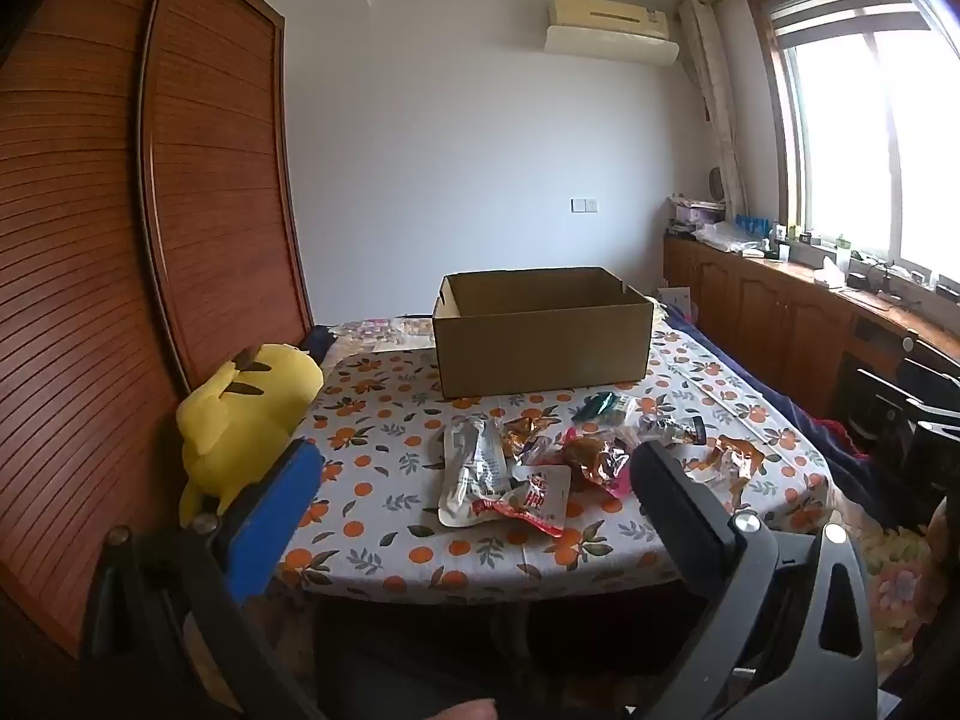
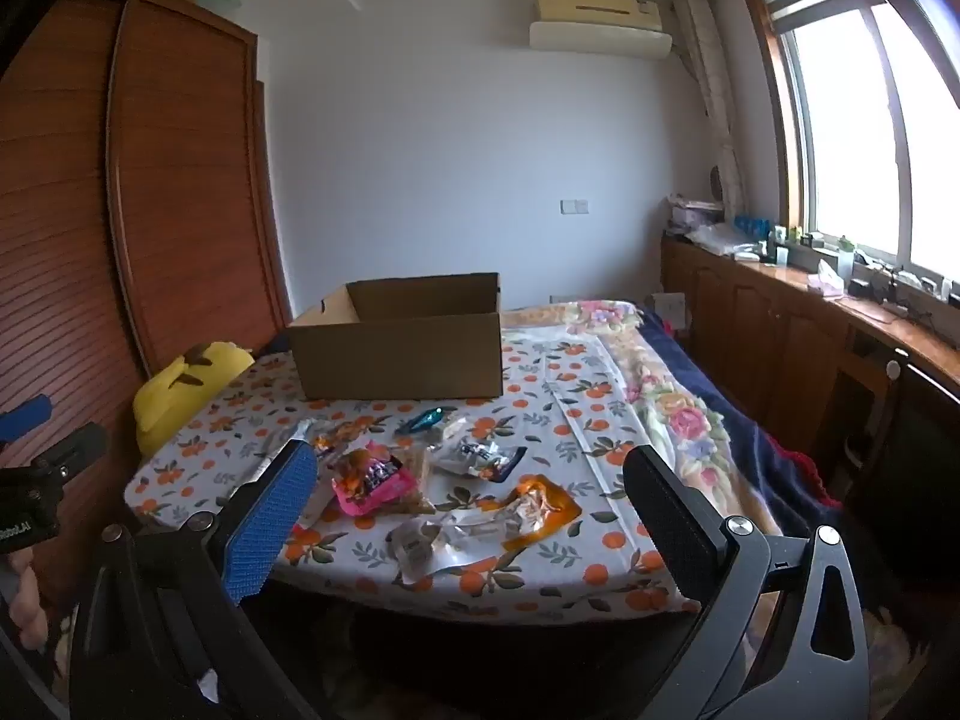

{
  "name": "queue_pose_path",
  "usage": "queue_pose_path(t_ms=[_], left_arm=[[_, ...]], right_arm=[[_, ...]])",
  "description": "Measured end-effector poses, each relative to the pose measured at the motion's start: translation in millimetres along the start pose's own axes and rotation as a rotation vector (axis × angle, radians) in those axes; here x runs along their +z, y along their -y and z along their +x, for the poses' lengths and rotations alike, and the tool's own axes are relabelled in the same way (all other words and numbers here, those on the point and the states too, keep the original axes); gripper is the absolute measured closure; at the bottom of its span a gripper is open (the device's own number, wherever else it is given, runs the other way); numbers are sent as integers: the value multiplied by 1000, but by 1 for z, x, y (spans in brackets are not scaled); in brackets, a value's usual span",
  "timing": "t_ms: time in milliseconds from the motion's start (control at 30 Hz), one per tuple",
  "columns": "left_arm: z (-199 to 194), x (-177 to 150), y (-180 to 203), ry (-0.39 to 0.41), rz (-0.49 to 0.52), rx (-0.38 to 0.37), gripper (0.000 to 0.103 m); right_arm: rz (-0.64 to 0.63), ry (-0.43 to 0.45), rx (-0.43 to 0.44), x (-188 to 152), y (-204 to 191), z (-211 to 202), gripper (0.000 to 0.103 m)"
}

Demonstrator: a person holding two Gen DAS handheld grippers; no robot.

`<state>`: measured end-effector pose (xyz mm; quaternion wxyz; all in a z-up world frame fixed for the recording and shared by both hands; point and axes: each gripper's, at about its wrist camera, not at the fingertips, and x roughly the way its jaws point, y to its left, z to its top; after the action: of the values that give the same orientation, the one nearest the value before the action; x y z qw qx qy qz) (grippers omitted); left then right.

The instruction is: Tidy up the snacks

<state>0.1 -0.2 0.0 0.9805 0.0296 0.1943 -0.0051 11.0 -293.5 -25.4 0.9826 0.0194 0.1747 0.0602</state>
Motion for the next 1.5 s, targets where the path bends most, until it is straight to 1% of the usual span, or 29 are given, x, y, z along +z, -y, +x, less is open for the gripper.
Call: queue_pose_path(t_ms=[267, 467, 600, 867, 967, 1500], left_arm=[[0, 0, -1, 7, 5, 8, 0], [4, 0, -2, 6, 1, 6, 0], [4, 0, -2, 8, 4, 7, 0], [-3, 4, -3, 7, 1, 5, 0], [-6, 5, -4, 18, 3, 8, 0], [-7, 7, -3, 24, 5, 8, 0]], right_arm=[[0, 1, -3, -1, 3, 2, 0], [-8, 14, -16, 1, 4, -5, 0], [-1, 4, -16, 0, 5, 0, 0], [1, 3, -17, -1, 5, 1, 0], [2, 2, -17, -1, 5, 1, 0], [-4, 2, -18, -2, 6, 2, 0]])
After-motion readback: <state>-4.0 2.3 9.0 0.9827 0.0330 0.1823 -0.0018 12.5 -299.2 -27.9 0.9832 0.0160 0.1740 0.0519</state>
